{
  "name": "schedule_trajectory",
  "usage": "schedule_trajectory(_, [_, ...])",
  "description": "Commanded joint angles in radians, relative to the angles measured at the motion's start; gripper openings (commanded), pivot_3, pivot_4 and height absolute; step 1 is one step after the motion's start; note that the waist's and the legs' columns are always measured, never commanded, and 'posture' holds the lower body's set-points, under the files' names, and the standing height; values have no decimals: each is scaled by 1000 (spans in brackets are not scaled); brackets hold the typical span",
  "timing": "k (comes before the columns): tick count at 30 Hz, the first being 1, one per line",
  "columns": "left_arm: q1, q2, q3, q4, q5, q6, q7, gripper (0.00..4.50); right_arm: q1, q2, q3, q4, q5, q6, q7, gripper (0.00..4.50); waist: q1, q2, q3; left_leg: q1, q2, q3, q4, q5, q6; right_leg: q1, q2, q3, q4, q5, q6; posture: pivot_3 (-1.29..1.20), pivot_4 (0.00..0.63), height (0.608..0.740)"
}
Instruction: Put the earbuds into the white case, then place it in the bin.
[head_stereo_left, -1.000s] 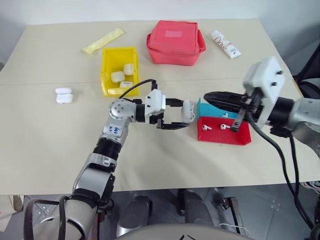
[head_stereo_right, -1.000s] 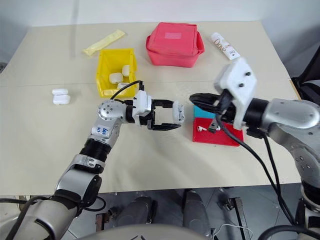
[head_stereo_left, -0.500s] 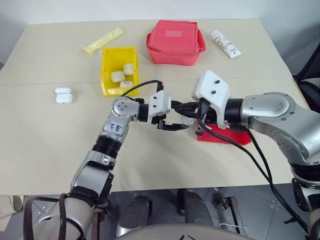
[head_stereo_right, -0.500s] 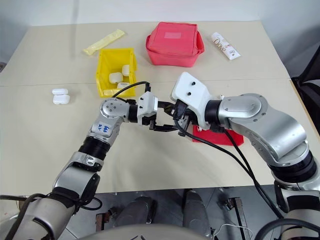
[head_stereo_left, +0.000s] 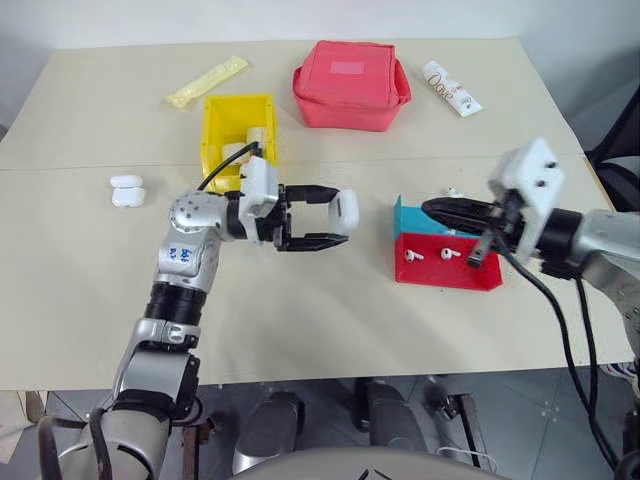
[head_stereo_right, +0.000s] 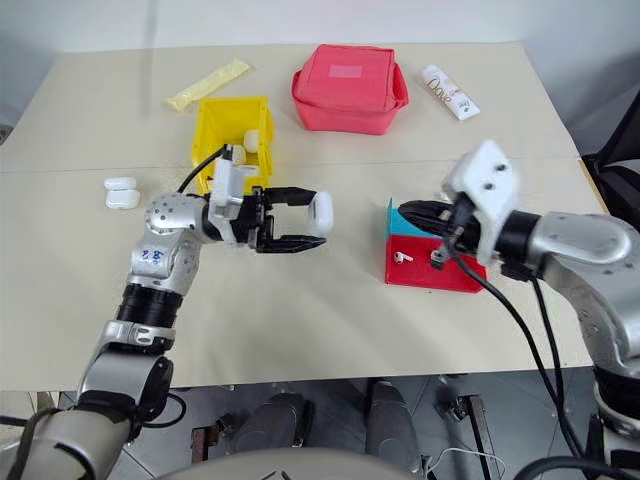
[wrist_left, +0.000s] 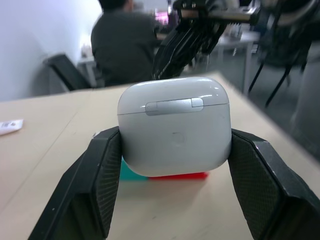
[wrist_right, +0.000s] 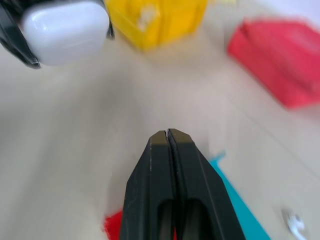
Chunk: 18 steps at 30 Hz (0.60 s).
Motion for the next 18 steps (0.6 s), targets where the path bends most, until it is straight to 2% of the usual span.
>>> schedule_trajectory(1, [14, 51, 60, 1, -25, 8, -4, 2817, 65, -15, -85, 47, 65, -47, 126, 922, -1, 0, 0, 0, 0, 0, 0, 0, 0, 0, 0, 0, 0, 0, 0, 0, 150, 740])
schedule_trajectory(5, [-42, 87, 136, 137, 25, -62, 126, 2817, 60, -6, -87, 148, 81, -130, 242, 2240, 0, 0, 0, 1, 0, 0, 0, 0, 0, 0, 0, 0, 0, 0, 0, 0, 150, 740])
schedule_trajectory(11, [-121, 96, 180, 240, 106, -67, 373, 2817, 26, 17, -57, 192, 36, -197, 219, 4280, 3, -1, 0, 0, 0, 0, 0, 0, 0, 0, 0, 0, 0, 0, 0, 0, 150, 740])
schedule_trajectory(12, [-148, 101, 178, 278, 136, -65, 431, 2817, 28, 22, -56, 191, 31, -204, 210, 4480, 3, -1, 0, 0, 0, 0, 0, 0, 0, 0, 0, 0, 0, 0, 0, 0, 150, 740])
schedule_trajectory(18, [-327, 116, 140, 548, 288, -80, 665, 2817, 58, 48, -59, 154, 24, -207, 161, 4480, 3, -1, 0, 0, -1, 0, 0, 0, 0, 0, 0, 0, 0, 1, 0, 0, 150, 740])
